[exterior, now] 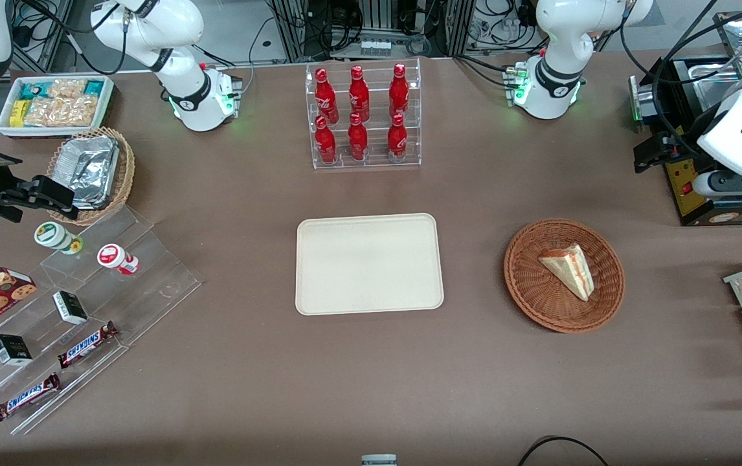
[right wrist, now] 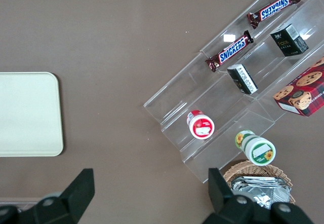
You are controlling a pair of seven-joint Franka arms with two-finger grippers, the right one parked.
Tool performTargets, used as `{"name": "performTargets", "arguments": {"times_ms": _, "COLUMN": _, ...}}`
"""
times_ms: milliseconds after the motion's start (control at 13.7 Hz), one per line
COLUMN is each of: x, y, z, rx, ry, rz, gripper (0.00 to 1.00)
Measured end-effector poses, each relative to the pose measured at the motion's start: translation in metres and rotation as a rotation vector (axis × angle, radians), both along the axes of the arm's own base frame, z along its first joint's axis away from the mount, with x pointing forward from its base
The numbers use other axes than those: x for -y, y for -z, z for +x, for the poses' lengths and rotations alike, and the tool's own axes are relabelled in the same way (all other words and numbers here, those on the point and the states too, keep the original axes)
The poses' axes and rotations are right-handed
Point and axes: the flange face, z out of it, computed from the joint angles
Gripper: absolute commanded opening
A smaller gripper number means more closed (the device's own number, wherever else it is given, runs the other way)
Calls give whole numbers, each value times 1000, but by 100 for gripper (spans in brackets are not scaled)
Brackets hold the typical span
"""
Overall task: Place sandwich from basket to tray
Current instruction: 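Move the left gripper over the sandwich in the wicker basket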
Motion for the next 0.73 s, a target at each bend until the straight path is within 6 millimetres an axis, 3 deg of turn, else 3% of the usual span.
{"name": "performTargets", "arguments": {"times_ms": 219, "x": 0, "y": 2, "z": 5, "rx": 26, "ry": 2, "rz": -5, "gripper": 100}}
{"name": "performTargets", "arguments": {"times_ms": 365, "x": 0, "y": 14, "z": 9, "rx": 37, "ry": 6, "rz": -7, "gripper": 100}}
{"name": "performTargets", "arguments": {"times_ms": 730, "x": 1, "y": 81, "z": 22, "rx": 62, "ry": 11, "rz": -11, "gripper": 100}}
